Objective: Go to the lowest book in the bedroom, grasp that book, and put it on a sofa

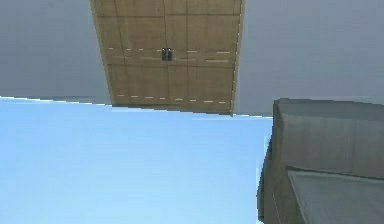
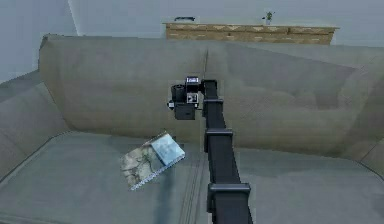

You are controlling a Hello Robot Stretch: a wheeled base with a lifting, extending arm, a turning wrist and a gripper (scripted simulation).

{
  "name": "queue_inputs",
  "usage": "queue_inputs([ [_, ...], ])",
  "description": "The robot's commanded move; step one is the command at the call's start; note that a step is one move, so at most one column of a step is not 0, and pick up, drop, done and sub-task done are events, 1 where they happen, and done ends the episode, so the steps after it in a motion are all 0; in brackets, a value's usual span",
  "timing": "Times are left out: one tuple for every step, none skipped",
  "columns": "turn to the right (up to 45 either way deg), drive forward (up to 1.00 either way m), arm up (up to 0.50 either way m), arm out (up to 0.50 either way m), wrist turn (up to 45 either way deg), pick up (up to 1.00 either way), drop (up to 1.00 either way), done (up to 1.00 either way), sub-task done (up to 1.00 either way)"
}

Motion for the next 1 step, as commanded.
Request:
queue_inputs([
  [0.0,0.00,0.00,0.00,0.0,0.00,0.00,1.00,0.00],
])
